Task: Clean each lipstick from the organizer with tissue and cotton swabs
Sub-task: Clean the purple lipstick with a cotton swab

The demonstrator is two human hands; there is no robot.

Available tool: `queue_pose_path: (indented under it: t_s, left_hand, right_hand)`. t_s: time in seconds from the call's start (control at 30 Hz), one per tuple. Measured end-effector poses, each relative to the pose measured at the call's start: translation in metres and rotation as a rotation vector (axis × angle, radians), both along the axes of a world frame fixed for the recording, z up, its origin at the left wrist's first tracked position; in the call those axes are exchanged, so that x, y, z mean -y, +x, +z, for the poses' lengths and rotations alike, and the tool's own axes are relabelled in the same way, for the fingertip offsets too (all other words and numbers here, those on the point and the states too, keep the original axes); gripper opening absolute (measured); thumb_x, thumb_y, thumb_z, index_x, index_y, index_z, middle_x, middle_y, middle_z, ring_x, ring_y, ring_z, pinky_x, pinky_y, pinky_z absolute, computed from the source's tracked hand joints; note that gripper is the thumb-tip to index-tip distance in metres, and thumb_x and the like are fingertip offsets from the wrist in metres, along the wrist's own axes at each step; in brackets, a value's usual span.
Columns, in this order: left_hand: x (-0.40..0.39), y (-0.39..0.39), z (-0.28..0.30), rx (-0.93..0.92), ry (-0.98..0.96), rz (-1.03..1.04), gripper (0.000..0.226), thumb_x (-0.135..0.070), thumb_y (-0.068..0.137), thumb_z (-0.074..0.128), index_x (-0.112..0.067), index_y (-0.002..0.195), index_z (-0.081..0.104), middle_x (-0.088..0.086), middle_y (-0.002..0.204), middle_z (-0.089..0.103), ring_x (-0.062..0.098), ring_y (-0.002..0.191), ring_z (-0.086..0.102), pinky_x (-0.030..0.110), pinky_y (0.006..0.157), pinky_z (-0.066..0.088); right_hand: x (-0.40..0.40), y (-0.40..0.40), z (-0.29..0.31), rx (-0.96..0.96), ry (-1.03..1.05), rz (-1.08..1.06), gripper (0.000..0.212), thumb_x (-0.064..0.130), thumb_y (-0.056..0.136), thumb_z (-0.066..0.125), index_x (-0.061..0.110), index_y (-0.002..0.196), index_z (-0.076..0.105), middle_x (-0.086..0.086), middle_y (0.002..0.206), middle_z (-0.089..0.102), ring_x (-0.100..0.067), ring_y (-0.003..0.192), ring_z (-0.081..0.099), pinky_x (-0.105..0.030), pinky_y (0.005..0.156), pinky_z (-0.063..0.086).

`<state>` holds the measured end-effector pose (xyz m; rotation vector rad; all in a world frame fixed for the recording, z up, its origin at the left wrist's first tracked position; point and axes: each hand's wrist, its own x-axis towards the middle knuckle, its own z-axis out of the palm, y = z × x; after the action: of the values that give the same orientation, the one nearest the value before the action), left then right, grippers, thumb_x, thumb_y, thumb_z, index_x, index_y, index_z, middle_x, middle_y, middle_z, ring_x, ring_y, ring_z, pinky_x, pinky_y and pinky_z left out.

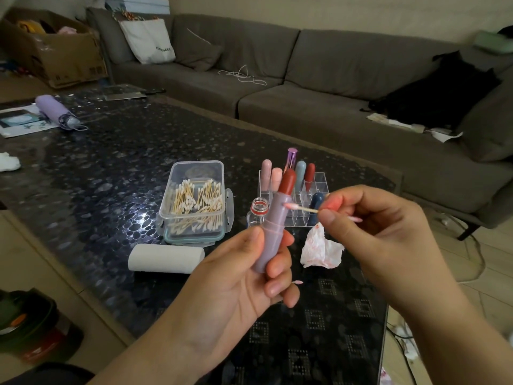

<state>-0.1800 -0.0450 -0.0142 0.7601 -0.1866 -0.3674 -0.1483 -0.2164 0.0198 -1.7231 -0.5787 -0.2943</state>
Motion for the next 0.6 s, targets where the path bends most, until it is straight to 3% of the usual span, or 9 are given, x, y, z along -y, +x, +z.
queue_pose_path:
  t_s: [0.2,0.37,0.53,0.6]
  left_hand:
    - [-0.0012,0.0012,0.0009,-0.018,-0.063,-0.042,0.029,-0.031,0.082,0.054,-0.007,0.087,0.069,0.004,0.063,0.045,0.014,0.051,0.042,0.03,0.054,0.047]
    - [-0.0055,0.0046,-0.0047,0.014,-0.148,-0.134,0.028,-0.031,0.086,0.065,-0.005,0.097,0.066,0.005,0.069,0.05,0.015,0.057,0.047,0.032,0.061,0.049]
    - [-0.0061,0.0044,-0.0051,0.013,-0.152,-0.138,0.03,-0.03,0.081,0.071,-0.004,0.097,0.067,0.006,0.068,0.05,0.015,0.056,0.047,0.032,0.059,0.049]
    - [-0.0052,0.0034,-0.0046,-0.017,-0.138,-0.104,0.029,-0.029,0.08,0.07,-0.004,0.094,0.068,0.006,0.066,0.049,0.015,0.054,0.046,0.032,0.057,0.048]
  right_hand:
    - [-0.0035,-0.0017,-0.0014,0.02,-0.088,0.042,0.009,0.035,0.072,0.066,0.027,0.074,0.067,0.004,0.059,0.055,-0.004,0.055,0.047,-0.014,0.053,0.041]
    - [-0.0043,-0.004,0.0003,0.046,-0.137,0.029,0.02,0.048,0.075,0.066,0.028,0.08,0.069,-0.002,0.067,0.061,-0.02,0.06,0.053,-0.022,0.056,0.045]
    - [-0.0065,-0.0052,0.0014,0.086,-0.094,-0.048,0.011,0.036,0.076,0.064,0.027,0.079,0.068,0.0,0.065,0.06,-0.017,0.058,0.051,-0.02,0.056,0.045]
    - [-0.0066,-0.0057,0.0023,0.104,-0.074,-0.103,0.012,0.038,0.075,0.064,0.028,0.08,0.067,-0.001,0.065,0.06,-0.018,0.058,0.053,-0.025,0.056,0.048]
